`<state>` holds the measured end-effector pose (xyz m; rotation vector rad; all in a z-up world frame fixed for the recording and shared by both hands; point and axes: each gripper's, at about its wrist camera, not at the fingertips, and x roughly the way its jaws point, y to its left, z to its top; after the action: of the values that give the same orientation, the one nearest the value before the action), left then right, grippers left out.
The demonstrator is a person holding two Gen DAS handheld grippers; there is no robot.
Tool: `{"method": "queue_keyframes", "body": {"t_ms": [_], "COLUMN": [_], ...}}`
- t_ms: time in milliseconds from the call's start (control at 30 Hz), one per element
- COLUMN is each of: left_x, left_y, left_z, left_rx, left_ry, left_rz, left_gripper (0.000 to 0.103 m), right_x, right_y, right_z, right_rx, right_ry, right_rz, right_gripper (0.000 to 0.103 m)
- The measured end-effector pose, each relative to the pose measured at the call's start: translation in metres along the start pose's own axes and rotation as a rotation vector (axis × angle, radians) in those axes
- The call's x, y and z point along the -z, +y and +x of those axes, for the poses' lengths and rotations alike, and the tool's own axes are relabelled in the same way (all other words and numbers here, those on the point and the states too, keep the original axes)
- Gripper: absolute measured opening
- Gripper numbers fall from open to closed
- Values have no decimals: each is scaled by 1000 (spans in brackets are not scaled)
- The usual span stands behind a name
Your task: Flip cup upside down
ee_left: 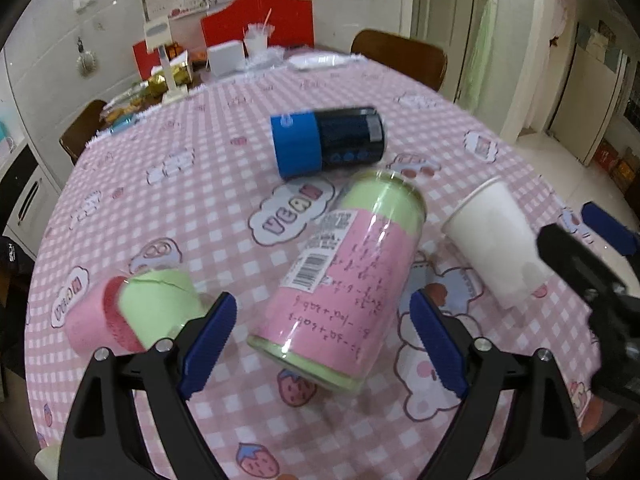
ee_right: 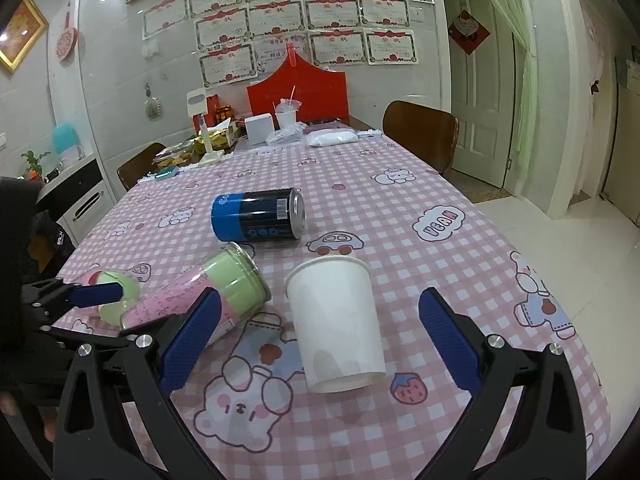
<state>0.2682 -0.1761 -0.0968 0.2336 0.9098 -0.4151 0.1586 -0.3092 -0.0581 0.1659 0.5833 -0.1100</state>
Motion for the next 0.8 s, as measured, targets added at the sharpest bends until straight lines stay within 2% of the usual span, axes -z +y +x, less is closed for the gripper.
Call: {"method": "queue_keyframes", "body": {"t_ms": [133,267,500,800], "left_x": [1,4,13,42], "left_y": [1,1,6,10], "left_z": [10,15,3,-25], "left_rx": [15,-8,3,7], "left_ry": [24,38,25,26], "left_rz": [-28,-47,-106,-187], "left_gripper": [87,85,79,74], "right_x": [3,7,10,18], "right_y": [3,5,10,14], "right_z": [4,8,7,-8], "right_rx": [-10,-25,-45,-75], "right_ry": [18,37,52,45], "right_rz": [-9,-4,-5,-1], "right_gripper": [95,95,95,95]}}
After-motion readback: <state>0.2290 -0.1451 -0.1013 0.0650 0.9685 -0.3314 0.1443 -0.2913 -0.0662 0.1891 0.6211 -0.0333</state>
